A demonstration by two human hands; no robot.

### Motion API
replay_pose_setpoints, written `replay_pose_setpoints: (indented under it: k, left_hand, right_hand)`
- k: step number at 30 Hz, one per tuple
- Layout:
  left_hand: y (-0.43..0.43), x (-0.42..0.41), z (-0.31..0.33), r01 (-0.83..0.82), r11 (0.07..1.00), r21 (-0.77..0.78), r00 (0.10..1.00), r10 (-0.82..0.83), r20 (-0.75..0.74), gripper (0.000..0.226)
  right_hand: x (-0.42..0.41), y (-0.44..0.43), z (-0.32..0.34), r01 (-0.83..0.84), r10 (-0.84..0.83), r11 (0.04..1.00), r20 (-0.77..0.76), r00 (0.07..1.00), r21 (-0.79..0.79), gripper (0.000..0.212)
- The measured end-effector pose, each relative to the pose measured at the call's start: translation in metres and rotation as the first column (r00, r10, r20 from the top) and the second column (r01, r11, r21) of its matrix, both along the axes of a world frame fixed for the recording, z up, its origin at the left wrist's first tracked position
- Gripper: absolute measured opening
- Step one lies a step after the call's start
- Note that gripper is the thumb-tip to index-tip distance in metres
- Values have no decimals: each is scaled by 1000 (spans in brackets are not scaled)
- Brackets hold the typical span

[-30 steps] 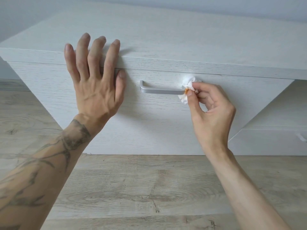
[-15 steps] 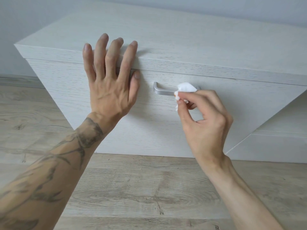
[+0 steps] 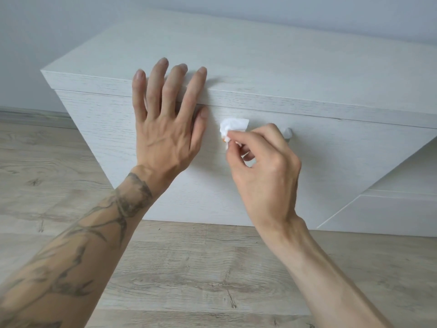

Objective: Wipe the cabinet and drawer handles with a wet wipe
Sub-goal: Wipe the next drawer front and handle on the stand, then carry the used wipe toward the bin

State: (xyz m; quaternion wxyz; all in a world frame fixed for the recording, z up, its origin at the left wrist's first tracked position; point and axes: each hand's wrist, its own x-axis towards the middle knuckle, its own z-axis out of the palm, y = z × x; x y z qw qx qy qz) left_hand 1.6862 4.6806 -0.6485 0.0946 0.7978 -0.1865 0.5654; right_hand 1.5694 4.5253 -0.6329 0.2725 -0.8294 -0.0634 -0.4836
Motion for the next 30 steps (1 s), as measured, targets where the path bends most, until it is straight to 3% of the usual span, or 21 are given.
replay_pose_setpoints:
  k: [5, 12, 18, 24, 30]
  left_hand:
    - [-1, -13, 7, 10, 1000, 10, 997, -9, -78, 50]
    - [0, -37, 24, 23, 999, 22, 970, -17, -244, 52]
    - [-11, -65, 63, 33, 997, 70, 904, 0, -428, 51]
    - [-47, -84, 174, 206, 956, 210, 772, -27, -635, 47]
    - [-97, -90, 344, 342, 909, 238, 647, -44, -761, 50]
  right_hand:
    - [-16, -41, -4, 57, -59, 992, 12, 998, 113, 13]
    - [-28, -74, 6, 111, -96, 973, -85, 992, 203, 15]
    - [-42, -96, 54, 59, 30, 940, -253, 967, 335, 17]
    - [-57, -127, 161, 123, 63, 916, -441, 895, 381, 13]
    - [-75, -174, 331, 214, 47, 898, -569, 821, 383, 13]
